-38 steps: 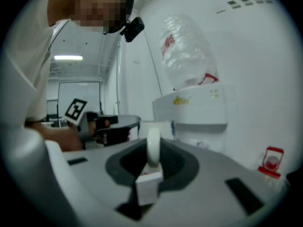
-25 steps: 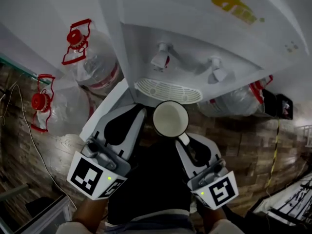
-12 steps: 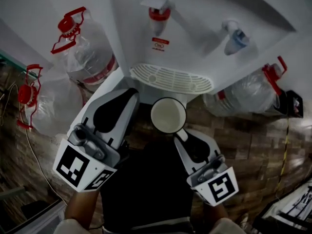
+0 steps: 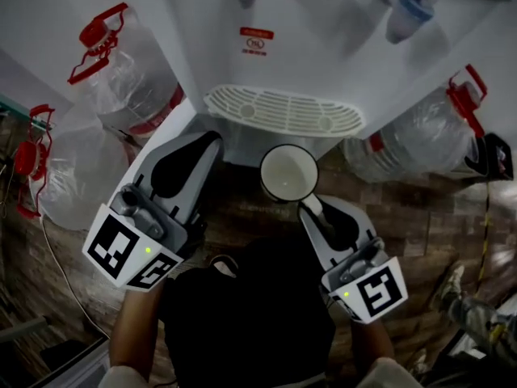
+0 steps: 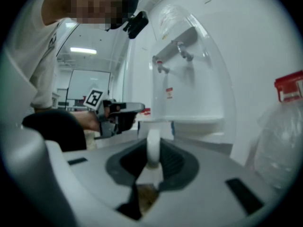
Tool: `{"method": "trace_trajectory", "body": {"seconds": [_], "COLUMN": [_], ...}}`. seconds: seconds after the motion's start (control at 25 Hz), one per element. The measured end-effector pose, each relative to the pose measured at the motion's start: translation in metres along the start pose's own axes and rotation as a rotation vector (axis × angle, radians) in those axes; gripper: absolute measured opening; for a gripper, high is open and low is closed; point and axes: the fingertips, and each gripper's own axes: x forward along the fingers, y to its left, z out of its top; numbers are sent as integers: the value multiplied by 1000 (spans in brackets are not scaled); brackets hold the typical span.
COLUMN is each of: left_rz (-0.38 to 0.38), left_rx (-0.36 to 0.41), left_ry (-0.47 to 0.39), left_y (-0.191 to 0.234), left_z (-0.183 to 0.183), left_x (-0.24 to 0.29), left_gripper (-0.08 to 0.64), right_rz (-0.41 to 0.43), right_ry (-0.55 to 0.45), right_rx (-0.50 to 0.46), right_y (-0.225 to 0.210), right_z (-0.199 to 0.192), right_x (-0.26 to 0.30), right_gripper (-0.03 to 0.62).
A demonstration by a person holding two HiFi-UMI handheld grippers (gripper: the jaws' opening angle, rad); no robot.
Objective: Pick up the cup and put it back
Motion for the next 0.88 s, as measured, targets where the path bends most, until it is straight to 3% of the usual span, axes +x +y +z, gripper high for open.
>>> {"method": "trace_trajectory", "body": {"seconds": [0.32,0.52,0.88], "left_rz": [-20,-24,-15], "left_rx": [-5,-37,-82], "left_ry": [12,29,29], "left_y": [11,9,6], "left_z": [-54,-85,-103], "left_x": [8,15,20], "left_gripper": [8,8,8], "right_rz": [-27,-34,-37], "right_ry": [27,55,85], "right_rx": [-24,27,69], "right_y": [-25,-38,-58], "right_z": [-50,-87,-142], "right_x": [16,25,51], "right_gripper": [72,72,72]}}
